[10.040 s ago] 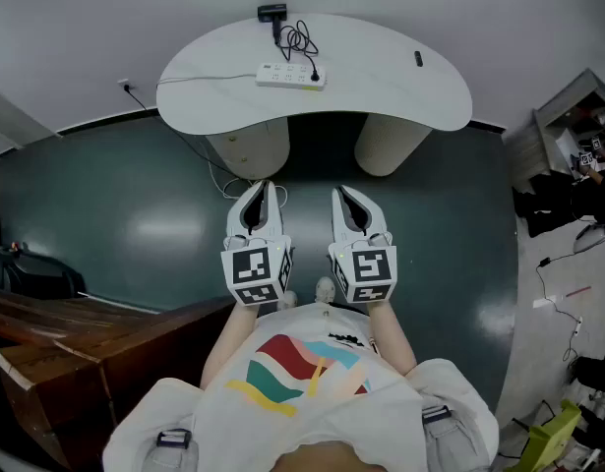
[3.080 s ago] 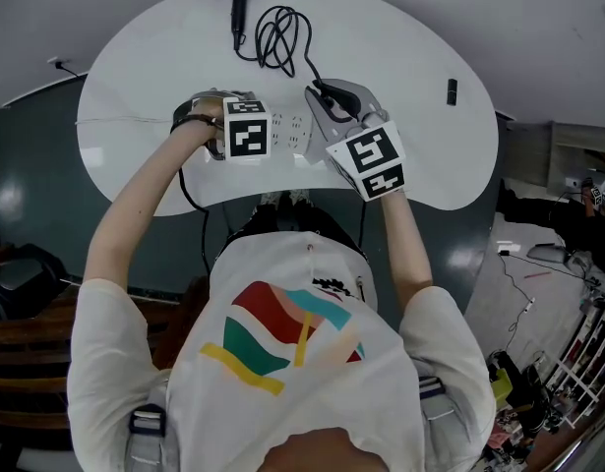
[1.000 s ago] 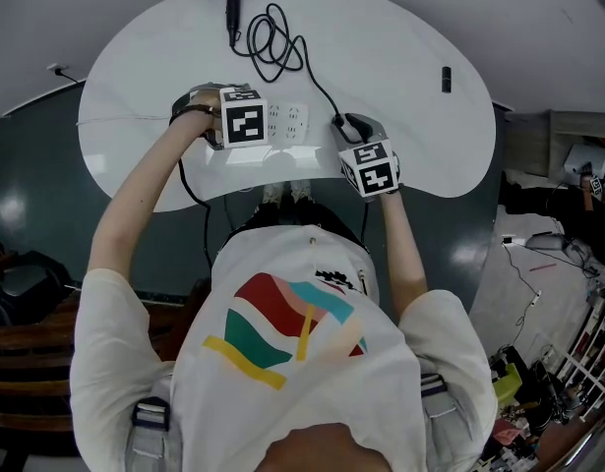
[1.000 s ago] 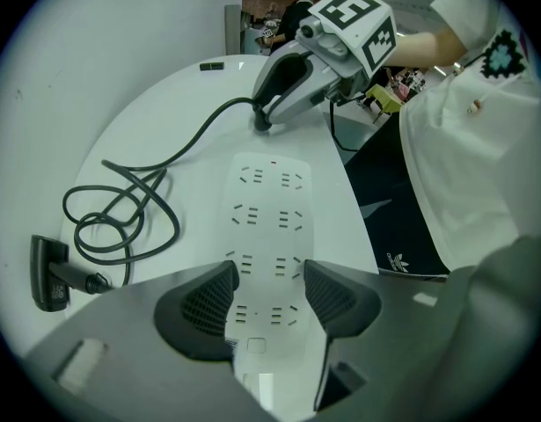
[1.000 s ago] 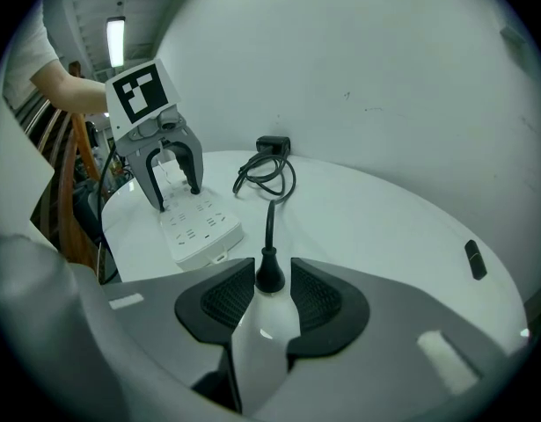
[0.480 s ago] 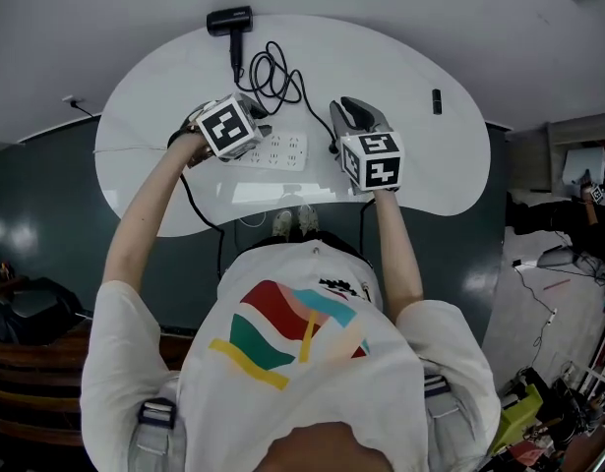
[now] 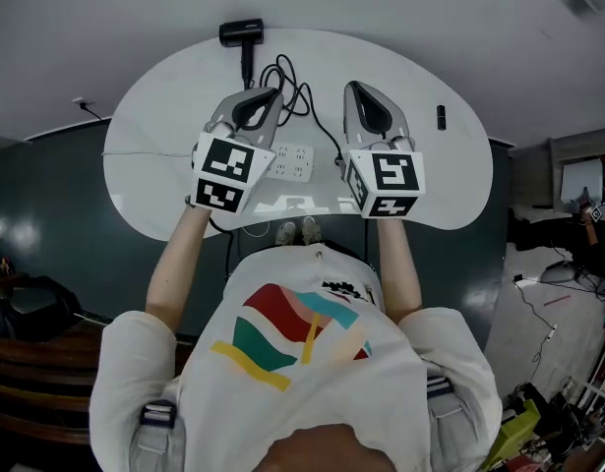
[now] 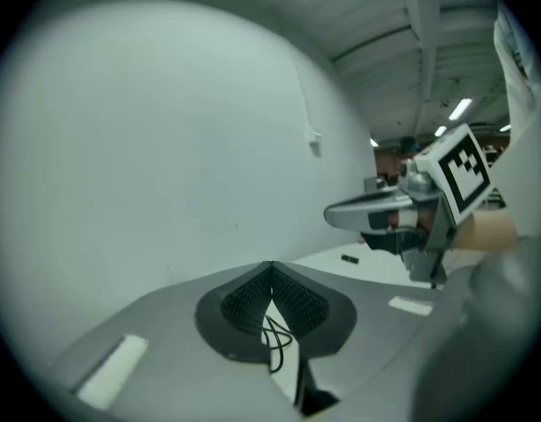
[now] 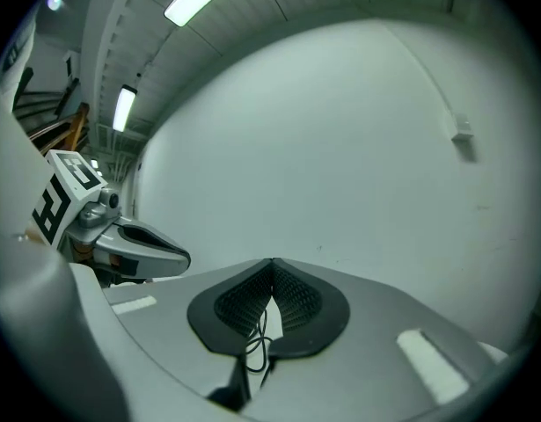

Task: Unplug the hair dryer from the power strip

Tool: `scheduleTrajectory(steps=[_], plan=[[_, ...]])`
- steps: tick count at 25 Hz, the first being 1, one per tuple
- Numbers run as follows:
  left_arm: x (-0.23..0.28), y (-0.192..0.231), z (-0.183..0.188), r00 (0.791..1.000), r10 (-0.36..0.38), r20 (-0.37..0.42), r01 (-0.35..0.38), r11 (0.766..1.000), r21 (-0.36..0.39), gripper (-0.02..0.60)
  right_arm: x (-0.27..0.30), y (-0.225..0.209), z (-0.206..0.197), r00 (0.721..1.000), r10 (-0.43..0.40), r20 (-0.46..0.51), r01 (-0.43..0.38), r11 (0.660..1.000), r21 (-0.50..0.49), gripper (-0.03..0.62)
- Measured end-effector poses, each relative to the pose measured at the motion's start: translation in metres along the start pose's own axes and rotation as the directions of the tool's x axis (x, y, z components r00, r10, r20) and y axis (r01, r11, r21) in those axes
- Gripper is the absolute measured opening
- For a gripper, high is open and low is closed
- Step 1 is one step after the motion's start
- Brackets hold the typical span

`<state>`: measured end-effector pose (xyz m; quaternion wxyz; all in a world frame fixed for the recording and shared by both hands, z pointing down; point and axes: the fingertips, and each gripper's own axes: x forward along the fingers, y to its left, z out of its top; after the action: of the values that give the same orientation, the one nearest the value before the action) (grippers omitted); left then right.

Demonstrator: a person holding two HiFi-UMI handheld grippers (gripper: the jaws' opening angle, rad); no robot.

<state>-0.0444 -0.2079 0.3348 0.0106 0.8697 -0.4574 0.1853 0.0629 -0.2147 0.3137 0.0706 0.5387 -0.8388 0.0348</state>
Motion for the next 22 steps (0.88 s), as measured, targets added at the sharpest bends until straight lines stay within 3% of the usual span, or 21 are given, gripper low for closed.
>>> scheduleTrajectory(steps=[2,7,11,22], plan=[[-0.02,0.006,0.016,0.99,0.1,0.1,-0.092,0.993,-0.079,0.002,-0.009,0.008,0.011,0.999,-0.005,0.044,0.005,1.0,-0.003,0.012],[-0.059,0.003,0.026,0.93,0.27,0.249,-0.232,0.957,-0.173,0.002,-0.034,0.026,0.022,0.993,-0.026,0.116,0.033,0.998,-0.059,0.012],[-0.07,0.002,0.017,0.905,0.331,0.269,-0.272,0.934,-0.233,0.002,-0.043,0.034,0.021,0.989,-0.028,0.145,0.035,0.999,-0.041,0.012],[-0.09,0.006,0.009,0.872,0.414,0.261,-0.344,0.897,-0.277,0.002,-0.053,0.048,-0.008,0.997,0.013,0.072,-0.012,1.0,-0.014,0.012]])
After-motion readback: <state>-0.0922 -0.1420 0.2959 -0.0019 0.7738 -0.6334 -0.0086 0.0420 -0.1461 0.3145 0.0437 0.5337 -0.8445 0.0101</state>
